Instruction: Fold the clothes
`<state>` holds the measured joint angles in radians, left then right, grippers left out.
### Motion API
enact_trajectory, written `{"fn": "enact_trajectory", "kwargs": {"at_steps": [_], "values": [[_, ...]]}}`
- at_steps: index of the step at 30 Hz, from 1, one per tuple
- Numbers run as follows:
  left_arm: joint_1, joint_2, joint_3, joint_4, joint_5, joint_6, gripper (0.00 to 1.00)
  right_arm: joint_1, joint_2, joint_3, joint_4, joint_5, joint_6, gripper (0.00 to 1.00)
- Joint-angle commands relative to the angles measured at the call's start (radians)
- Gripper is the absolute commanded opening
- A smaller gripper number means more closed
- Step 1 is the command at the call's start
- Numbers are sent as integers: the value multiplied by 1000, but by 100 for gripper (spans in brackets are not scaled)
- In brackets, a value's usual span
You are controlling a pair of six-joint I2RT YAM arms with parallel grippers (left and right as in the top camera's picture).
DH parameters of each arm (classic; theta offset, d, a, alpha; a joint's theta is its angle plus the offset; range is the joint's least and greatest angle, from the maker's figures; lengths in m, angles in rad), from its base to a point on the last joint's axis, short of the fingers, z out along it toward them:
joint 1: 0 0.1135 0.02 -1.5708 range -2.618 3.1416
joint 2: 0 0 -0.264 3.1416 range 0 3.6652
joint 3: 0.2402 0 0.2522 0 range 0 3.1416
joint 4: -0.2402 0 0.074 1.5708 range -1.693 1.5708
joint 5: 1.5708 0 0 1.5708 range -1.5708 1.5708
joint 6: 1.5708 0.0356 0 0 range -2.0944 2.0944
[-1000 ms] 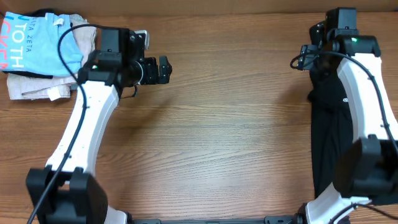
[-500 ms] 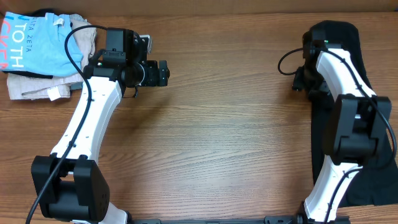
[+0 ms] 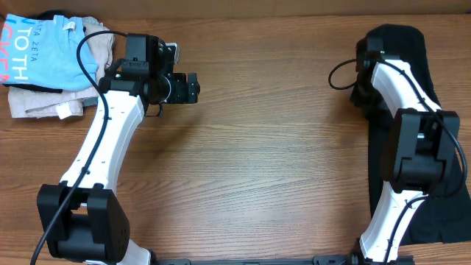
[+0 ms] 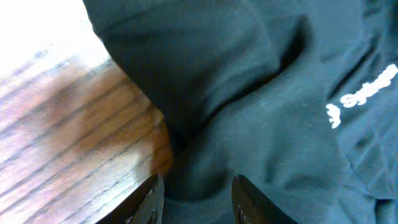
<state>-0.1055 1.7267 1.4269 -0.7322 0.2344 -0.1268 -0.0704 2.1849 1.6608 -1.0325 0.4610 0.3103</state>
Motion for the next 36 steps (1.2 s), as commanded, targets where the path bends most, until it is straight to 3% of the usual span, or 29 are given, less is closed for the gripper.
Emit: {"fn": "enact_trajectory", "kwargs": {"at_steps": [1, 4, 6, 10, 17, 20, 24, 27, 35, 36], "values": [[-13, 5, 17, -3, -18, 19, 92, -5, 2, -63, 24, 17, 4, 40], [-13, 5, 17, -4, -35, 19, 91, -5, 2, -87, 34, 16, 5, 39], [-13, 5, 17, -3, -35, 19, 90, -5, 2, -87, 33, 16, 5, 33], [-13, 5, 17, 9, -37, 21, 83, -5, 1, -68, 17, -7, 5, 4], [11, 5, 97, -3, -62, 26, 52, 11, -42, 70, -121, -116, -1, 4], [29, 5, 182, -44, -54, 18, 47, 35, -73, 182, -215, -274, -63, 4], [42, 5, 335, -115, -66, 19, 48, 115, -91, 364, -372, -491, -102, 4], [53, 5, 433, -143, -83, 19, 56, 240, -91, 447, -449, -530, -102, 4], [86, 5, 520, -207, -227, 88, 70, 685, -91, 460, -411, -669, -91, 4], [90, 5, 520, -215, -241, 98, 72, 749, -91, 460, -397, -672, -73, 8]]}}
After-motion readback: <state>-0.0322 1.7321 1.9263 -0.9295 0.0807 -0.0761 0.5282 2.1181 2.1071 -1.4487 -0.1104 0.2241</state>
